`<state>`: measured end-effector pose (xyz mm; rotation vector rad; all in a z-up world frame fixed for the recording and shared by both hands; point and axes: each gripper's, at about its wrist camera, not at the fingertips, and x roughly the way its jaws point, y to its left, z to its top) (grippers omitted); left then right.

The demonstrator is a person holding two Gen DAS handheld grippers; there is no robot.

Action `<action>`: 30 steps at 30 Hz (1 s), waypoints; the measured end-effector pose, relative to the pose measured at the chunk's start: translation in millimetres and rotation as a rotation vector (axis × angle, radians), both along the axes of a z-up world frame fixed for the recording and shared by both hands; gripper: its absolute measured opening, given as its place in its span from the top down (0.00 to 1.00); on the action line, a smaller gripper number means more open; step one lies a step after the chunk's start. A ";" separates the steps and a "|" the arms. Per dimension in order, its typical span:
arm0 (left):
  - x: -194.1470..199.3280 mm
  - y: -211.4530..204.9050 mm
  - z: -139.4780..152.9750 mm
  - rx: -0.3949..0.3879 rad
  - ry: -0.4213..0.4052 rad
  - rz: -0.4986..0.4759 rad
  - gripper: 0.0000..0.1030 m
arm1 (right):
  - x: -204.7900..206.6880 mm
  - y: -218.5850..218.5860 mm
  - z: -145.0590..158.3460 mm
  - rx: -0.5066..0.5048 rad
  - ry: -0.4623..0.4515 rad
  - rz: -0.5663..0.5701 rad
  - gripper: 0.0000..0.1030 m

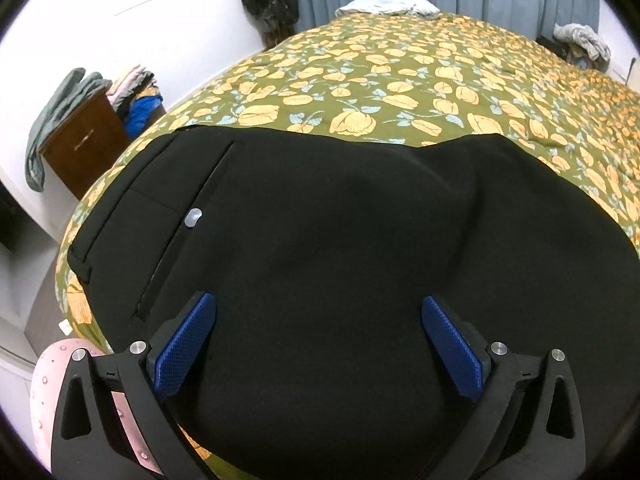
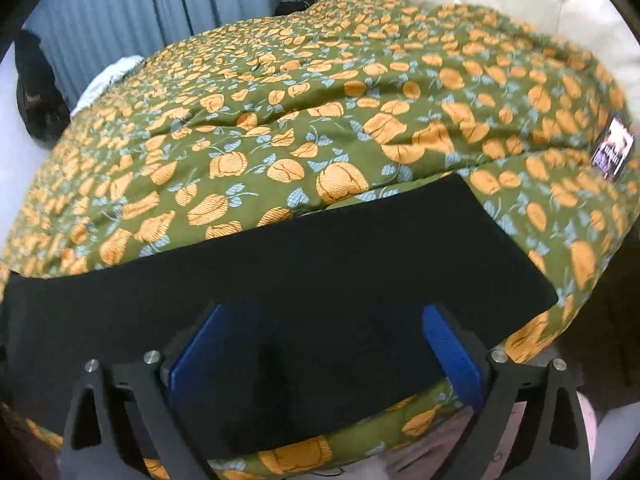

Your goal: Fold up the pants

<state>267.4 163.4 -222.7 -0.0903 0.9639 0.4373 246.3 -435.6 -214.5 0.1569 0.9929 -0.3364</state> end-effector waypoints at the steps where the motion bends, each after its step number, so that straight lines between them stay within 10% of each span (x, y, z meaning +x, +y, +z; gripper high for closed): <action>1: 0.5 -0.1 -0.8 0.001 0.001 0.002 0.00 | 2.1 1.9 -1.3 -0.027 0.005 0.000 0.05; 30: -12.4 -35.5 18.9 -0.012 -0.020 -0.133 0.00 | 17.8 33.4 -28.5 -0.176 0.018 0.094 0.04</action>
